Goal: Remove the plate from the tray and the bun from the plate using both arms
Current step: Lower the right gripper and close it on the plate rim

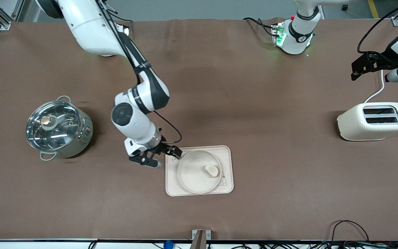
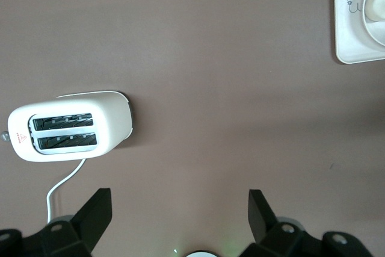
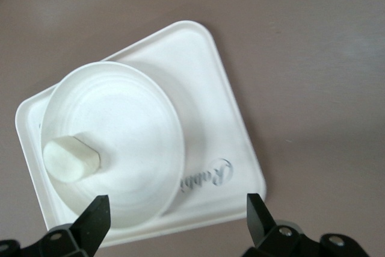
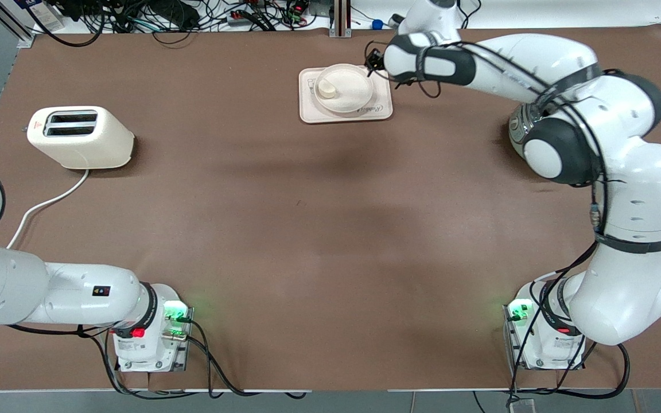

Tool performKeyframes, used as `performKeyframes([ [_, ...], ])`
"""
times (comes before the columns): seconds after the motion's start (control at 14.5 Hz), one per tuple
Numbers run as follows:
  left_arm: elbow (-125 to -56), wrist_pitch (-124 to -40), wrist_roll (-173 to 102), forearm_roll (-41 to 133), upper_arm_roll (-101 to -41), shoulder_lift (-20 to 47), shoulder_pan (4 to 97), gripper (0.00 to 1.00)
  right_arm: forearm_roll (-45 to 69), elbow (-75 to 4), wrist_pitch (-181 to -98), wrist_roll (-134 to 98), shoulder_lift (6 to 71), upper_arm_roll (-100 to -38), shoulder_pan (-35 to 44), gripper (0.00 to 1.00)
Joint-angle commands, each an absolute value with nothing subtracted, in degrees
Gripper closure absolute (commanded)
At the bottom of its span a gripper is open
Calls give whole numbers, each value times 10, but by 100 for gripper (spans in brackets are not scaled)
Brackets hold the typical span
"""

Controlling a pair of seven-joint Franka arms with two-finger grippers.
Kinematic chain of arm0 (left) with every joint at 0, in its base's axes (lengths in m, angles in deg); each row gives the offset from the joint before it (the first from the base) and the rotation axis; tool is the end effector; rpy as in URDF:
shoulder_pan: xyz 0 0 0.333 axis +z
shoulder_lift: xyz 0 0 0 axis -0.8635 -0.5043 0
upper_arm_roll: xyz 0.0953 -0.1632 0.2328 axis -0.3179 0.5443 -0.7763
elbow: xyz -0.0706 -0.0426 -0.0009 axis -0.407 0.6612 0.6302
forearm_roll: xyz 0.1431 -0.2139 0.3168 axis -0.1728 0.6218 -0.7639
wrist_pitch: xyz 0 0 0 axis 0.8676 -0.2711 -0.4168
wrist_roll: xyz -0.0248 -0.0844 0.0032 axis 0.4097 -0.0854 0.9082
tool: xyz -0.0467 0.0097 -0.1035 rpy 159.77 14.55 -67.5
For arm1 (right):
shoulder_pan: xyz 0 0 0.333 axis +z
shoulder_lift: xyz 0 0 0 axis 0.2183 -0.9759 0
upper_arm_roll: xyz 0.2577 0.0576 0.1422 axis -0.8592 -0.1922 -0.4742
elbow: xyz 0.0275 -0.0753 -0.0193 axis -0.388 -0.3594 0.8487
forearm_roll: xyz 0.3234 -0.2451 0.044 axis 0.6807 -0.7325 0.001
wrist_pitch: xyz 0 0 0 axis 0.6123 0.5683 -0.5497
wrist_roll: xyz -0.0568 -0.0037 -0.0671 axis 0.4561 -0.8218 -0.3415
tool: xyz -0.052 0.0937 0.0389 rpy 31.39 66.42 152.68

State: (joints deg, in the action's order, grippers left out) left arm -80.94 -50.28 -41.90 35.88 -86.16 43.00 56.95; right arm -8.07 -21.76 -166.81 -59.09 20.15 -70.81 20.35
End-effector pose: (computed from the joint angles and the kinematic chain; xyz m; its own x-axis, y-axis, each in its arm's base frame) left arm 0.5392 -0.0505 0.6292 0.9954 -0.0940 -0.0184 -0.0945 -0.9951 -0.0288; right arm 0.6467 0.3708 0.2437 0.9450 -0.3128 0.0953 -0.2720 -0.9138 -0.3016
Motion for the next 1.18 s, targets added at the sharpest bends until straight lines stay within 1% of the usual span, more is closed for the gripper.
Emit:
performKeyframes([
  [0.0,-795,-492,-428,357,-862,424,572,0,-79,-187,-1675,-601,165,-704,214,0],
  [0.21,-795,-492,-428,357,-862,424,571,0,-80,-144,-1696,-599,110,-703,222,0],
  [0.28,-795,-492,-428,357,-863,424,572,0,-80,-138,-1697,-598,103,-703,221,3],
  [0.35,-795,-492,-428,357,-864,424,572,0,-79,-136,-1698,-595,102,-703,218,8],
  [0.48,-795,-491,-430,357,-865,427,577,0,-79,-136,-1698,-594,102,-703,216,24],
  [0.55,-795,-491,-430,357,-865,428,582,0,-80,-136,-1698,-594,98,-703,215,27],
  [0.69,-796,-491,-431,357,-865,428,582,0,-80,-130,-1704,-587,88,-703,214,43],
  [0.76,-795,-491,-434,357,-865,429,582,0,-80,-129,-1714,-578,83,-703,214,49],
  [0.83,-795,-491,-434,357,-865,428,582,0,-80,-129,-1732,-567,74,-703,214,50],
  [0.9,-795,-491,-434,357,-865,428,582,0,-79,-129,-1745,-560,70,-704,214,55],
  [0.97,-795,-491,-434,358,-864,428,582,0,-79,-129,-1746,-559,69,-704,214,69],
  [1.04,-795,-491,-434,357,-864,428,582,0,-79,-129,-1746,-561,69,-704,215,90],
  [1.11,-795,-491,-434,357,-864,428,582,0,-79,-129,-1746,-562,69,-703,218,100],
])
